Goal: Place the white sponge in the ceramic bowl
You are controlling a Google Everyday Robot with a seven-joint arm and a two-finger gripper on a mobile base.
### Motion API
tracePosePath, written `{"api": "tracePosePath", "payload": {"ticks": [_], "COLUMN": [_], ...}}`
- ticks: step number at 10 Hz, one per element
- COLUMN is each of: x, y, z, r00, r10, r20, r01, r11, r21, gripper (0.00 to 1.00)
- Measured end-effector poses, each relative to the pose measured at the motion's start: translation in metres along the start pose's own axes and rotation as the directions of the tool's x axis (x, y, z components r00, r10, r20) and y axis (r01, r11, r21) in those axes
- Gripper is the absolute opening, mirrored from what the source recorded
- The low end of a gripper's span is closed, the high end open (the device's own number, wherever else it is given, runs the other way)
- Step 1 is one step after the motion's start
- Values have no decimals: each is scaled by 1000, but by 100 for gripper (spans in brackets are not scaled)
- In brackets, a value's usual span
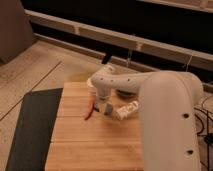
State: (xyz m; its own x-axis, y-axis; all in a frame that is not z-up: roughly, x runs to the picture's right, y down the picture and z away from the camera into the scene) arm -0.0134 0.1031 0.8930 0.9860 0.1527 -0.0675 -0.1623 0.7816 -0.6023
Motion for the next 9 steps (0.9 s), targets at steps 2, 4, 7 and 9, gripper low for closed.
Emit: {"api": "tracePosePath", "payload": {"ticks": [2, 4, 7, 9], "x": [-7, -6, -3, -2], "y": [1, -4, -9, -9], "z": [17, 26, 31, 33], "r00": [1000, 1000, 999, 999], "r10": [-9, -16, -22, -21], "r20": [4, -5, -28, -40], "r01": [9, 16, 21, 19], "r11": [999, 999, 999, 999], "r21": [-34, -44, -43, -39], "gripper": [65, 65, 59, 41]}}
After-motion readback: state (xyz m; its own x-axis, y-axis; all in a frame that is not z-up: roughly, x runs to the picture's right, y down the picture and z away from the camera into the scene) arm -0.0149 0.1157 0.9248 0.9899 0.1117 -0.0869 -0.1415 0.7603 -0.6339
